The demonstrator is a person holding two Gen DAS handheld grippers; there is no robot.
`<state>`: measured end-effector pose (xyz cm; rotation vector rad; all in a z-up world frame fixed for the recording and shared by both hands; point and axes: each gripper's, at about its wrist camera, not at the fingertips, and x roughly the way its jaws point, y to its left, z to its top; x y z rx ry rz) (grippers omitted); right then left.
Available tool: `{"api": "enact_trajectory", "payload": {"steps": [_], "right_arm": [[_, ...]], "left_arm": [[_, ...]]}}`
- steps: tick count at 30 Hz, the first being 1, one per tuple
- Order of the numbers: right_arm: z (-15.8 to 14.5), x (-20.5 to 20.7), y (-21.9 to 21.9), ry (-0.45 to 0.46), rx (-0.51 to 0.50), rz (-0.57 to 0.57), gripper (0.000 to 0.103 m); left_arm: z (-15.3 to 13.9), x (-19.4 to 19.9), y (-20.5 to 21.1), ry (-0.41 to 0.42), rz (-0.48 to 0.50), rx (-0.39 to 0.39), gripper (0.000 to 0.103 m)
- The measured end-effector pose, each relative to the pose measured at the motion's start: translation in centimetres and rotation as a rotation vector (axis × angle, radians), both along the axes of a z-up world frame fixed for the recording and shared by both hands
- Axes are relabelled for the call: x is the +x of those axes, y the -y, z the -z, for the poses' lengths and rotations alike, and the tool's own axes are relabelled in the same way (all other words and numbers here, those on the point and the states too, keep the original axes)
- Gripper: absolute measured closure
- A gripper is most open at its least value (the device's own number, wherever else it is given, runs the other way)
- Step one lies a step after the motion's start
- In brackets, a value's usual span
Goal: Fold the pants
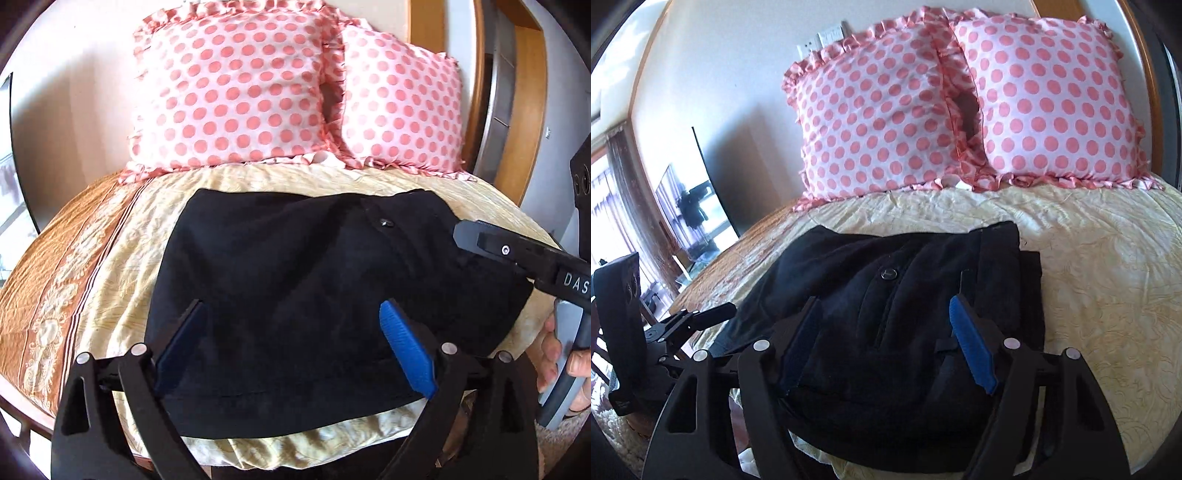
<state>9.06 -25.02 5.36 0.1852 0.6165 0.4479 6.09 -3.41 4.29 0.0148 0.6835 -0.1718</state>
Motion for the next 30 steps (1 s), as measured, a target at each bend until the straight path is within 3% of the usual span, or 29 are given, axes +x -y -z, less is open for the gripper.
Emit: {"api": "enact_trajectory", "payload": {"steps": [3, 5, 7, 11, 14, 15, 17, 18, 21, 23, 30], "right_arm": [[3.2, 1.4, -0.2, -0.146, -0.058, 0.034, 0.031], [3.4, 0.7, -0.2, -0.12, -0.079, 0.025, 0.031], [2.6, 0.5, -0.2, -0.11, -0.077, 0.034, 0.031], [0.6, 1.2, 0.2, -0.053, -0.027, 0.038, 0.03], [1.5, 3.2, 0.3, -0.133, -0.049, 0.069, 0.027], [2.7, 4.0, 0.3, -0.195, -0.061, 0.069, 0.027], [3.3, 3.6, 0.3, -0.179, -0.082, 0.06, 0.027], [3.0, 3.5, 0.4, -0.185, -0.085, 0.064, 0.027], [1.1, 2.9, 2.6, -0.15, -0.002, 0.095, 0.027], [0.4, 3.6, 4.1, -0.153, -0.029, 0.147, 0.027], [3.8, 6.8, 6.0, -0.308, -0.022, 0.139, 0.027]], "left_arm": [[2.1, 1.2, -1.2, -0.094, 0.009, -0.034, 0.008], [2.1, 0.6, -1.1, -0.061, 0.025, -0.006, 0.008], [1.5, 0.8, -1.4, -0.054, 0.041, -0.028, 0.008], [-1.1, 3.0, -2.7, -0.033, 0.051, -0.185, 0.008], [-1.6, 6.6, -3.2, -0.075, 0.052, -0.256, 0.007], [-1.0, 7.9, -3.3, -0.124, 0.039, -0.257, 0.007], [0.8, 10.0, -3.4, -0.249, 0.015, -0.253, 0.009], [1.4, 10.4, -3.5, -0.273, 0.014, -0.261, 0.009], [1.0, 9.5, -3.7, -0.247, 0.02, -0.246, 0.009], [0.9, 8.7, -4.3, -0.241, 0.03, -0.268, 0.009], [1.1, 6.7, -4.7, -0.233, 0.059, -0.228, 0.008]]}}
